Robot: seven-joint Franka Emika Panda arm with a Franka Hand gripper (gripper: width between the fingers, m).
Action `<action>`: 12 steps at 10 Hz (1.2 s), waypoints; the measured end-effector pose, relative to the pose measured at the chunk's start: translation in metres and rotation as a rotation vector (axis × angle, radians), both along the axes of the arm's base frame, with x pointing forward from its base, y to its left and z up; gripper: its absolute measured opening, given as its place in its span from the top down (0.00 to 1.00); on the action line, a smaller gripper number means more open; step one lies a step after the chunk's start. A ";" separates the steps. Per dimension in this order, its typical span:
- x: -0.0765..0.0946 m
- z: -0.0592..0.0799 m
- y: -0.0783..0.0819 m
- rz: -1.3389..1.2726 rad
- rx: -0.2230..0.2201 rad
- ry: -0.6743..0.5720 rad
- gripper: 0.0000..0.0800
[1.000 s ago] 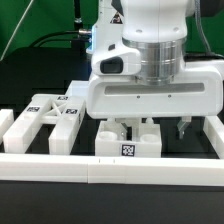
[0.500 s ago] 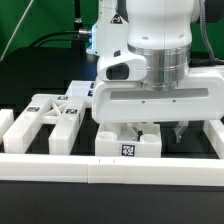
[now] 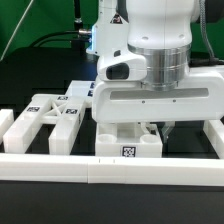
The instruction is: Assemble chair
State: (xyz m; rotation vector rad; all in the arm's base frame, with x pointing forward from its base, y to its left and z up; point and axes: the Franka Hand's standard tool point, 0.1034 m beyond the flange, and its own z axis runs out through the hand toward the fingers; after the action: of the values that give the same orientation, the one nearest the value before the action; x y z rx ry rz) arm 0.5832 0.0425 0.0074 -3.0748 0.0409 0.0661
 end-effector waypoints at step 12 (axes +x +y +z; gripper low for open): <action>0.030 0.006 0.069 0.094 0.012 0.060 0.96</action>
Offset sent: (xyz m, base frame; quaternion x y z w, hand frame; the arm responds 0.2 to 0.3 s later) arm 0.0126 0.0267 -0.0005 -0.0056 -0.0240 -0.0129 0.9996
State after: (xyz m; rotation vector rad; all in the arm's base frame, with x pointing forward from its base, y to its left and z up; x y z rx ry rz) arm 0.6136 0.1112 0.0131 -3.0606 -0.1001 0.1621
